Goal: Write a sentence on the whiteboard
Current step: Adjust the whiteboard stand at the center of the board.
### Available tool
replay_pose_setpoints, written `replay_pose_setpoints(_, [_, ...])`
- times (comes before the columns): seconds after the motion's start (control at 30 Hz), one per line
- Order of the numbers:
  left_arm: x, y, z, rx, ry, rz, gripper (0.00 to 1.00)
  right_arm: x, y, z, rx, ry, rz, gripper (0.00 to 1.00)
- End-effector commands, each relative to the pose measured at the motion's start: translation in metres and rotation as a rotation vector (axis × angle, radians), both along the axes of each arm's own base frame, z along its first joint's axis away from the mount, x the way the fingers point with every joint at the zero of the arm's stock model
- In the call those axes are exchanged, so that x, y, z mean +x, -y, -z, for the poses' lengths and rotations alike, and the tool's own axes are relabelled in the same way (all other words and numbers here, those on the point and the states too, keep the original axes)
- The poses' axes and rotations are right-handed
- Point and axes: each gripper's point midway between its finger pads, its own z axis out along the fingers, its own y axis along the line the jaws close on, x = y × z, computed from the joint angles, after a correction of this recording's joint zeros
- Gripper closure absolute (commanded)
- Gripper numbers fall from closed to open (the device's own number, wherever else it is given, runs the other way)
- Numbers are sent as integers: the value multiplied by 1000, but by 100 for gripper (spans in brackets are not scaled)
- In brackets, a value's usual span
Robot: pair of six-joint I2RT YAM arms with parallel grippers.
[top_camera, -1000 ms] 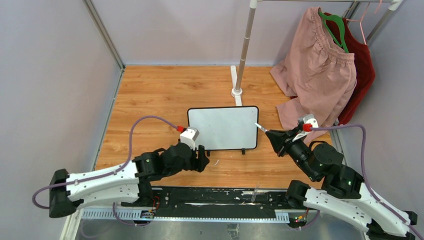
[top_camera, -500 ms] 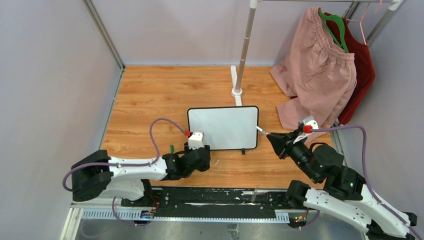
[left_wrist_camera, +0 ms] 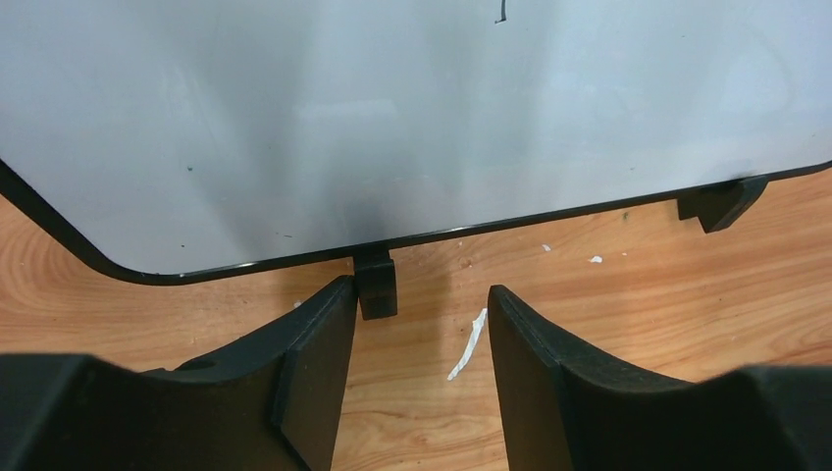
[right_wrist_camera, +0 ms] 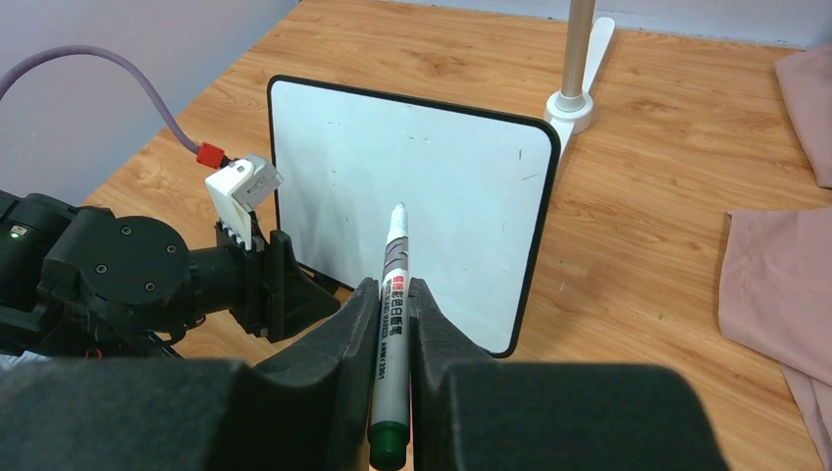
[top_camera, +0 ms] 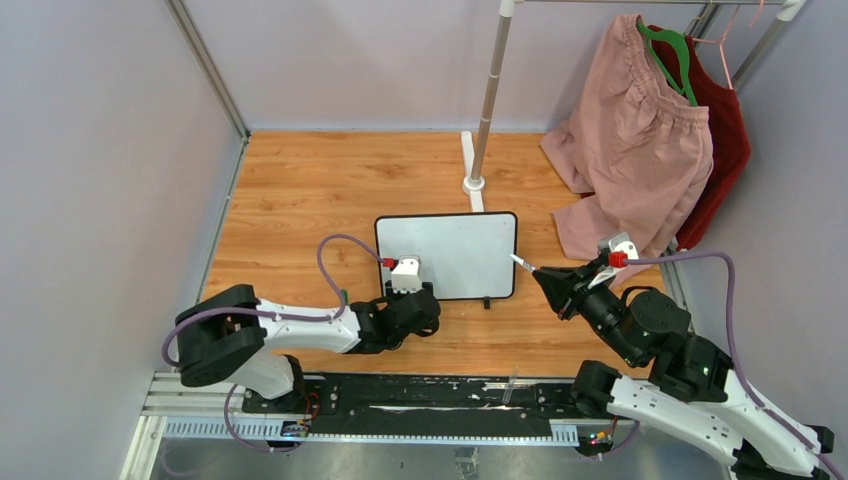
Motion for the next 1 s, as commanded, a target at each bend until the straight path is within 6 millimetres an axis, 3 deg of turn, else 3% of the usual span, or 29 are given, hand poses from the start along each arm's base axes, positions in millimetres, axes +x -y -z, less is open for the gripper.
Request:
replay_pose_setpoints(0.0, [7,13,-9,-55,24,-40,45,-4,2,-15,38,20,-14,100])
replay_pose_setpoints(0.3, [-3,31,-10,-68,0,18,53,-3,2,-14,35,17,-10,100])
replay_pose_setpoints(0.6, [-16,49,-17,-64,11,93,53,-4,3,-15,40,18,-11,100])
replay_pose_setpoints(0.77, [-23,31,-16,-70,8,88,48,-6,6,-14,46,16,-10,100])
replay_pose_setpoints(0.97, [-40,-14,-21,-47,-11,82,37,-8,8,-16,39,24,-21,100])
